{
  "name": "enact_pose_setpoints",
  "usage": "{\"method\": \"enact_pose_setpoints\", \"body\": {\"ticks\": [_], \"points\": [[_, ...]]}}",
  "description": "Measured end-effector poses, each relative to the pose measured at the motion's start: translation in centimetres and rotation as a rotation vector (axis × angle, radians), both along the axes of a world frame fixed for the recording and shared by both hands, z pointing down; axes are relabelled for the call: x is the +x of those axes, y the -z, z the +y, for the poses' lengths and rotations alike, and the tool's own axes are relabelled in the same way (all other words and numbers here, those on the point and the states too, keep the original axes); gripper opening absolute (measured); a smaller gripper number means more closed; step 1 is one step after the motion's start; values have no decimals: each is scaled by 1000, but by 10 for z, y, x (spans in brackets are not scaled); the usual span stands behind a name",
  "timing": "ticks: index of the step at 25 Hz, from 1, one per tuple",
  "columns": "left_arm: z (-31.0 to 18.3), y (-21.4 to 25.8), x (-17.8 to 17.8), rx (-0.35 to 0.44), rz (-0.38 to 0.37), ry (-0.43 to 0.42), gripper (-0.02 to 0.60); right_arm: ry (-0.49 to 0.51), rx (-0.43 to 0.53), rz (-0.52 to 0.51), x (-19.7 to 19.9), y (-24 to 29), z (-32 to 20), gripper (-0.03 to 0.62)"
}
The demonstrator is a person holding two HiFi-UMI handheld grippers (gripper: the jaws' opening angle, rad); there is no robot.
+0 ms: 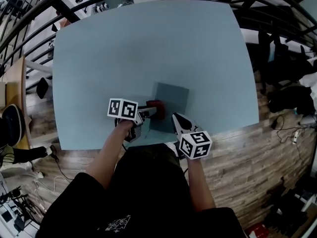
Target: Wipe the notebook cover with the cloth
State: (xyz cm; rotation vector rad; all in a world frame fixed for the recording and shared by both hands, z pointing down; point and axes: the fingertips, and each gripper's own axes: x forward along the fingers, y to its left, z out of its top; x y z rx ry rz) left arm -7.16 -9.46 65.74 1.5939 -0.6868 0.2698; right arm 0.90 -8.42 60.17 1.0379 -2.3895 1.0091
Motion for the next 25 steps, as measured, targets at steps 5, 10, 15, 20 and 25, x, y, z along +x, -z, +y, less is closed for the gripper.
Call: {"method": "enact_pose_setpoints", "body": {"ticks": [5,10,15,20,25], "points": [[1,1,-19,5,-9,28,133,38,2,-7,-21,-1,-3,3],[3,1,-34,12,-26,59,133,62,5,-15,-31,-3,-4,3],[10,3,-52,11,-38,96,133,77,12,-19,-39,0,-1,3],[10,13,-57,33,-35,107,133,72,21,-15,-36,5,3,3],[11,24,-48,53,-29,87,133,49,27,-12,-27,11,9,3]]}}
